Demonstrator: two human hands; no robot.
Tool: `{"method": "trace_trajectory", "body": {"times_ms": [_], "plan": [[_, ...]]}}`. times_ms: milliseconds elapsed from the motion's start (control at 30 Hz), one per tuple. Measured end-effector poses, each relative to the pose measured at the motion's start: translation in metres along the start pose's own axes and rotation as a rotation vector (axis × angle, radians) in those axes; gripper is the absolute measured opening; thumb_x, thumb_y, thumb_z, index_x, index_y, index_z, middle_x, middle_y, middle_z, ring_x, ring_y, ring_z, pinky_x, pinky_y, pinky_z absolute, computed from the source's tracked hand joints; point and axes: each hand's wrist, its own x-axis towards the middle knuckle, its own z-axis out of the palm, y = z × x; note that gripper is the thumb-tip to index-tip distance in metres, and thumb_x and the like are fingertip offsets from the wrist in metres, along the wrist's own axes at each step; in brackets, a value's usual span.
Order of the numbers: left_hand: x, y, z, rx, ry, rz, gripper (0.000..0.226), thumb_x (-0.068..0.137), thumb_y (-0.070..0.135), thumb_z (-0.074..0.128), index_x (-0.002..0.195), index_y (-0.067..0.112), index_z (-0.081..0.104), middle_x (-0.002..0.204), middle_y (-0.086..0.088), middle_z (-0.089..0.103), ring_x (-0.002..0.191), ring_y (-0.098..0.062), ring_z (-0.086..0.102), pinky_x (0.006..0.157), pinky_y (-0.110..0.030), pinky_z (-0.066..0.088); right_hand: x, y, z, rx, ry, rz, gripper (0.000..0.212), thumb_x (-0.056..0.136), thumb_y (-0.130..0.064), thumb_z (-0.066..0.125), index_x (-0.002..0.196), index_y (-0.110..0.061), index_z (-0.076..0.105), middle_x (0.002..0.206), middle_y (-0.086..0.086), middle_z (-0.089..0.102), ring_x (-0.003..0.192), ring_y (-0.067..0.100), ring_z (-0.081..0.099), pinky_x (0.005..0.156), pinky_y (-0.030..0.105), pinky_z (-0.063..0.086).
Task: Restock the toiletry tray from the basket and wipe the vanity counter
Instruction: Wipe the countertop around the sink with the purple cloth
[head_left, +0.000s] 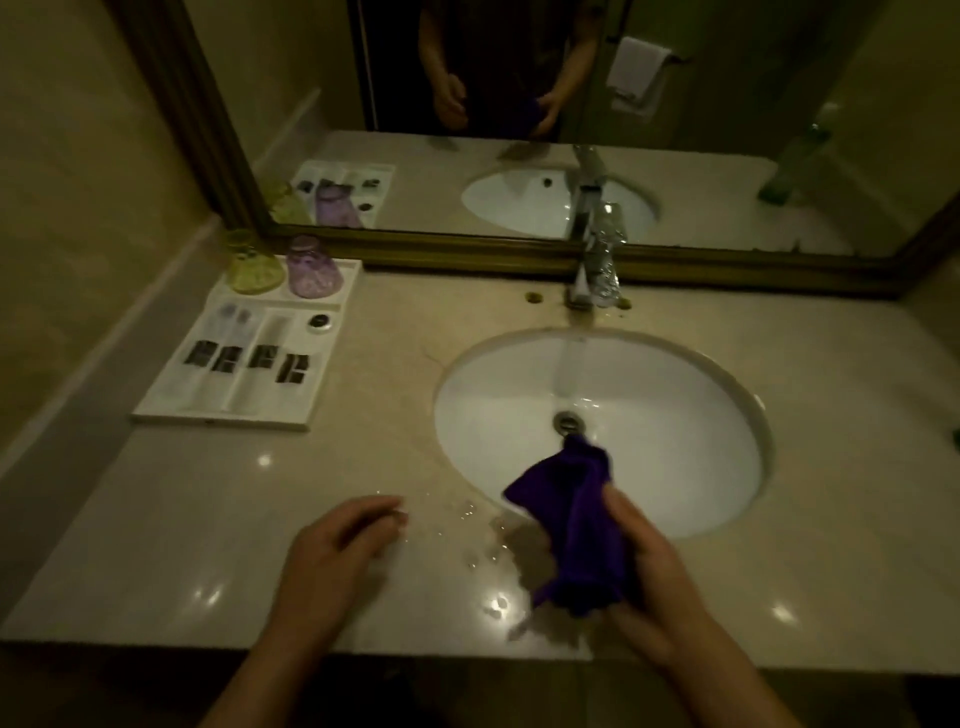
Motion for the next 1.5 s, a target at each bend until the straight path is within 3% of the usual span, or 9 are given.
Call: {"method": "trace_trajectory", "body": {"times_ms": [67, 200, 367, 500, 767, 1000, 1167, 1300, 1500], "plan": [[0.01, -0.024, -0.025, 0.406, 0.184, 0.133, 0.017, 0.09, 0.018, 0.062, 0.099, 0.029, 0.071, 0.11, -0.006, 0.07, 0.102, -0.026, 0.063, 0.086, -0.033, 0.05, -0.018, -0.029, -0.03, -0.181, 0.041, -0.18, 0.045, 0.083, -0.037, 0.066, 0.123, -0.015, 0.063, 0.12, 0.017, 0.067, 0.097, 0.033, 0.069, 0.078, 0.042, 0.059], [0.032, -0.073, -0.066, 1.086, 0.138, 0.115, 0.063, 0.09, 0.051, 0.03, 0.143, 0.021, 0.043, 0.152, -0.012, 0.037, 0.139, -0.034, 0.029, 0.115, -0.051, 0.015, -0.044, -0.056, -0.069, -0.906, 0.155, -0.466, 0.028, 0.089, -0.047, 0.056, 0.116, -0.04, 0.064, 0.11, -0.008, 0.072, 0.097, 0.017, 0.071, 0.073, 0.03, 0.057], [0.045, -0.096, -0.068, 1.222, 0.08, 0.041, 0.067, 0.091, 0.067, 0.006, 0.153, 0.04, 0.003, 0.164, -0.002, 0.001, 0.149, -0.024, -0.005, 0.117, -0.054, -0.006, -0.03, -0.024, -0.093, -1.887, 0.237, -0.466, 0.049, 0.097, -0.054, 0.035, 0.143, -0.041, 0.04, 0.16, -0.006, 0.025, 0.143, 0.021, 0.03, 0.113, 0.037, 0.031], [0.045, -0.1, -0.07, 1.219, 0.098, 0.039, 0.073, 0.087, 0.07, 0.0, 0.153, 0.04, 0.006, 0.164, 0.0, 0.002, 0.148, -0.02, -0.006, 0.117, -0.05, -0.009, -0.013, 0.01, -0.099, -2.183, 0.178, -0.373, 0.077, 0.082, -0.081, -0.004, 0.15, -0.045, -0.004, 0.162, -0.007, -0.013, 0.151, 0.022, -0.006, 0.122, 0.046, -0.001], [0.045, -0.099, -0.064, 1.216, 0.156, 0.047, 0.07, 0.088, 0.063, 0.009, 0.152, 0.036, 0.019, 0.163, -0.001, 0.012, 0.149, -0.023, 0.002, 0.117, -0.05, -0.006, -0.014, 0.087, -0.049, -2.154, 0.161, -0.413, 0.075, 0.09, -0.076, 0.022, 0.15, -0.032, 0.031, 0.159, 0.005, 0.026, 0.146, 0.041, 0.016, 0.112, 0.063, 0.016], [0.049, -0.105, -0.068, 1.235, 0.147, 0.065, 0.066, 0.091, 0.059, 0.012, 0.153, 0.036, 0.015, 0.163, -0.003, 0.012, 0.149, -0.025, 0.002, 0.117, -0.054, -0.002, 0.034, 0.09, 0.001, -2.146, 0.294, -0.42, 0.062, 0.097, -0.062, 0.01, 0.153, -0.037, 0.016, 0.163, -0.002, 0.013, 0.149, 0.033, 0.014, 0.118, 0.057, 0.01], [0.05, -0.109, -0.069, 1.268, 0.128, 0.071, 0.07, 0.089, 0.06, 0.006, 0.154, 0.033, 0.012, 0.163, -0.006, 0.011, 0.148, -0.028, 0.002, 0.117, -0.055, -0.004, -0.017, 0.111, -0.028, -2.2, 0.134, -0.43, 0.058, 0.097, -0.065, 0.02, 0.151, -0.044, 0.02, 0.16, -0.005, 0.022, 0.145, 0.03, 0.028, 0.112, 0.051, 0.019], [0.05, -0.106, -0.069, 1.257, 0.139, 0.098, 0.069, 0.09, 0.057, 0.011, 0.153, 0.031, 0.02, 0.162, -0.008, 0.017, 0.148, -0.03, 0.007, 0.116, -0.056, -0.003, -0.015, 0.098, -0.021, -2.205, 0.321, -0.338, 0.058, 0.094, -0.069, 0.021, 0.147, -0.048, 0.03, 0.159, -0.007, 0.029, 0.138, 0.027, 0.038, 0.102, 0.049, 0.034], [0.05, -0.106, -0.069, 1.256, 0.127, 0.086, 0.067, 0.091, 0.057, 0.01, 0.153, 0.032, 0.017, 0.162, -0.007, 0.016, 0.148, -0.029, 0.006, 0.116, -0.057, -0.002, 0.043, 0.129, 0.058, -2.049, 0.431, -0.292, 0.053, 0.098, -0.06, 0.014, 0.15, -0.05, 0.01, 0.163, -0.012, 0.005, 0.15, 0.03, 0.003, 0.117, 0.057, 0.004]]}}
